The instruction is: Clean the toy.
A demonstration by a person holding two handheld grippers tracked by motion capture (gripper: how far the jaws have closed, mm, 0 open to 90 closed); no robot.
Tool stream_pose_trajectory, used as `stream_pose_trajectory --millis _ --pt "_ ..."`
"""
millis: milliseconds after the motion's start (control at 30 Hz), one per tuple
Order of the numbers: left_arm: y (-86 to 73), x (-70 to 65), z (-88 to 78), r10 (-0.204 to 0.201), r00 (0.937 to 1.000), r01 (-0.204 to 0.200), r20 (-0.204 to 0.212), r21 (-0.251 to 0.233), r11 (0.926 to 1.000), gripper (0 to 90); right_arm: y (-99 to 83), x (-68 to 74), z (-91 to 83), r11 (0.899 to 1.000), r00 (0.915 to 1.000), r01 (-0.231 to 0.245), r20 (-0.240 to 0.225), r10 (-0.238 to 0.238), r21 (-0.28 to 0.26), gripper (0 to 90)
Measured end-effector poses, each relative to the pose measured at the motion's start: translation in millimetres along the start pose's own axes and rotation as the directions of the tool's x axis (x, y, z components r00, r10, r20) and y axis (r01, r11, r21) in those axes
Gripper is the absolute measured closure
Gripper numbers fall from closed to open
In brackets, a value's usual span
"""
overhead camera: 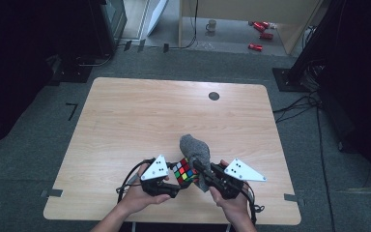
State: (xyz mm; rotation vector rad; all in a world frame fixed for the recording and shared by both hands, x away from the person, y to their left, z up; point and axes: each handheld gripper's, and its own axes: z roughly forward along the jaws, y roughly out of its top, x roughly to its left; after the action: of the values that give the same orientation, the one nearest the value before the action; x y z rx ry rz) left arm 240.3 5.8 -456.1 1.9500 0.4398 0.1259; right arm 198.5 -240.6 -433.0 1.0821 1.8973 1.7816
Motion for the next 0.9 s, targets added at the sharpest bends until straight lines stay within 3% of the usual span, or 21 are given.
stream_pose_trajectory --millis 67,167,267,333,367,467,567,600,633,667,700,767,800,833,900 --pt "-0.6 0.2 0.7 -0.002 1.0 0.002 0.006 0.006 1.0 35.3 -0.7 -0.1 1.1 1.0 1.0 -0.01 -0.002 0.01 0.005 79.7" --pt "-0.7 -3.1 3.7 0.01 0.9999 -0.01 0.008 0.018 0.9998 35.3 3.6 13.3 2.3 1.0 0.9996 0.015 -0.023 -0.016 -0.016 79.7" --pt "0.2 -1.9 1.4 0.001 0.9999 -0.001 0.012 0.007 1.0 35.3 3.7 12.2 1.6 1.0 0.9997 0.014 -0.018 -0.014 -0.017 79.7" --pt "0.3 -0.1 -1.0 -0.008 0.9999 0.008 0.01 -0.002 1.0 35.3 0.8 5.2 1.6 1.0 1.0 0.001 0.002 -0.001 -0.002 79.7" --pt "0.7 2.0 -3.1 -0.013 0.9999 0.013 0.007 -0.008 0.9999 35.2 -4.1 -4.9 1.6 1.0 0.999 -0.011 0.043 0.011 0.014 79.5" --pt "1.3 8.1 -8.3 -0.033 0.9994 0.033 -0.005 -0.024 0.9992 35.3 -9.6 -15.2 2.4 0.999 0.9937 0.001 0.112 -0.007 0.051 77.2" --pt "1.5 21.4 -17.2 -0.102 0.9947 0.101 -0.011 -0.057 0.9932 35.3 -13.6 -23.9 5.3 0.995 0.9906 -0.023 0.137 0.009 0.095 68.4" --pt "1.5 21.4 -17.2 -0.102 0.9947 0.101 -0.011 -0.057 0.9932 35.2 -13.6 -23.9 5.3 0.995 0.9906 -0.023 0.137 0.009 0.095 68.4" --pt "1.6 24.1 -19.2 -0.115 0.9932 0.114 -0.016 -0.064 0.9914 35.3 -14.5 -24.5 8.3 0.993 0.988 -0.015 0.154 -0.003 0.117 58.9" --pt "1.8 26.8 -21.4 -0.13 0.9913 0.128 -0.02 -0.071 0.9892 35.3 -14.5 -24.5 8.3 0.993 0.988 -0.015 0.154 -0.003 0.117 58.9" --pt "2.0 29.5 -23.8 -0.141 0.9897 0.139 -0.025 -0.078 0.9872 35.3 -14.6 -22.6 11.8 0.989 0.9875 0.004 0.156 -0.027 0.145 49.0" --pt "2.1 31.0 -25.5 -0.148 0.9886 0.145 -0.027 -0.083 0.9859 35.3 -15.1 -20.7 16.9 0.979 0.9878 0.035 0.142 -0.064 0.201 37.7" --pt "2.1 31.0 -25.5 -0.148 0.9886 0.145 -0.027 -0.083 0.9859 35.2 -15.1 -20.7 16.9 0.979 0.9878 0.035 0.142 -0.064 0.201 37.7" --pt "2.0 31.7 -26.0 -0.148 0.9885 0.145 -0.029 -0.084 0.9858 35.3 -19.4 -20.6 22.4 0.96 0.9815 0.06 0.159 -0.107 0.272 32.2" --pt "2.1 31.9 -25.9 -0.145 0.989 0.143 -0.028 -0.082 0.9864 35.3 -24.0 -24.3 24.6 0.951 0.9802 0.05 0.168 -0.105 0.306 29.2"
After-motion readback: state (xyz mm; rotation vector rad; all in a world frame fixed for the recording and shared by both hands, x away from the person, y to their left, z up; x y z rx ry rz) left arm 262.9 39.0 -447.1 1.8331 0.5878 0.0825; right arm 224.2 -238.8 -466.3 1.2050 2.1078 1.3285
